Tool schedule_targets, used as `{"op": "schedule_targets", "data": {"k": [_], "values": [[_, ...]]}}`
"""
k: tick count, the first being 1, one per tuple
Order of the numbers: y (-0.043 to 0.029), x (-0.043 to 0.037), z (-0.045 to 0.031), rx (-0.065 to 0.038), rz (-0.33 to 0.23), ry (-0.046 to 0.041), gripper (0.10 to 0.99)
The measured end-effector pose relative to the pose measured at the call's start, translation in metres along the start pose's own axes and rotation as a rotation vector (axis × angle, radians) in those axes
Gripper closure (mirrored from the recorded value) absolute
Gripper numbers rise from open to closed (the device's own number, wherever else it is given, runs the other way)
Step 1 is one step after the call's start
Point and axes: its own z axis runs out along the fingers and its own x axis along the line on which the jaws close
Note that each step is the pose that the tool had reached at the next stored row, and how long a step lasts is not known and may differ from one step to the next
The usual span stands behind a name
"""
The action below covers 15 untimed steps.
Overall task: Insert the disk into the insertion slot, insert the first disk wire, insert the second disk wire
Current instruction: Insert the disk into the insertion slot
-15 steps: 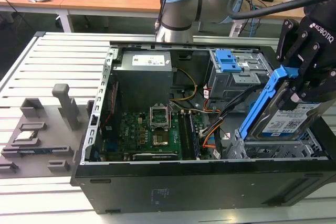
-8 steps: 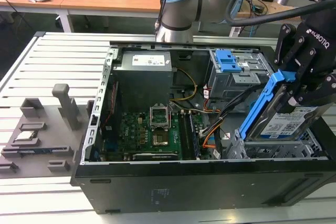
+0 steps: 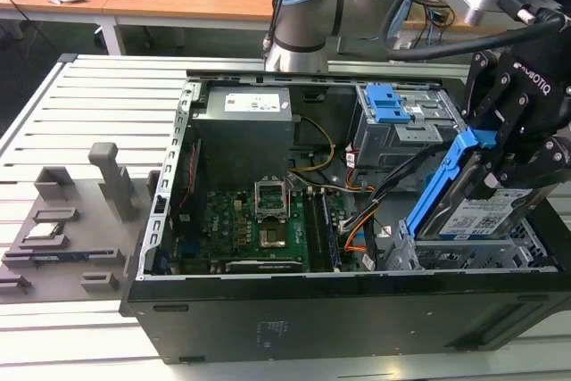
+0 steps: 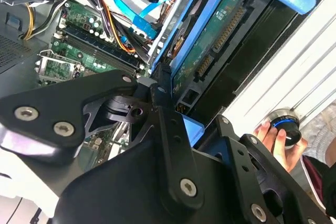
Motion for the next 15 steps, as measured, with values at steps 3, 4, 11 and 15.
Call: {"op": "schedule_targets", "data": {"k": [3, 4, 11, 15], "values": [[-0.0002, 0.0, 0.0052, 0.0, 0.0, 0.0, 0.722], [-0.0003, 0.0, 0.0071, 0.0, 0.0, -0.0001, 0.722], [-0.0008, -0.0001, 0.0191, 0.0, 0.0, 0.0002, 0.722], [-0.0008, -0.0001, 0.0192, 0.0, 0.0, 0.0001, 0.722]]}}
